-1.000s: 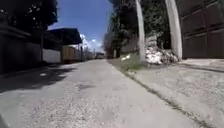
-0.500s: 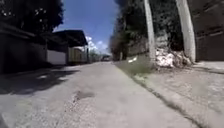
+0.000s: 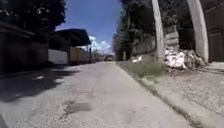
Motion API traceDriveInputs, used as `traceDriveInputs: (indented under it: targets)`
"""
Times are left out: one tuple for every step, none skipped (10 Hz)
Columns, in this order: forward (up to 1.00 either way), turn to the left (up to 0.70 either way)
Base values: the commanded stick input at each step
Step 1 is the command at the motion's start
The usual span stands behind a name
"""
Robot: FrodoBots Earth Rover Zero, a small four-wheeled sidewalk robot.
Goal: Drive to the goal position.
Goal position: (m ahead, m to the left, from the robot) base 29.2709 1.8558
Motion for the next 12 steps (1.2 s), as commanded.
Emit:
traceDriveInputs:
  targets:
    - [0.85,0.00]
    - [0.85,0.04]
    - [0.85,0.18]
    - [0.85,0.23]
    - [0.85,0.00]
    - [0.85,0.00]
    - [0.85,0.00]
    - [0.85,0.00]
    - [0.85,0.00]
    - [0.85,0.00]
    - [0.85,0.01]
    - [0.85,0.07]
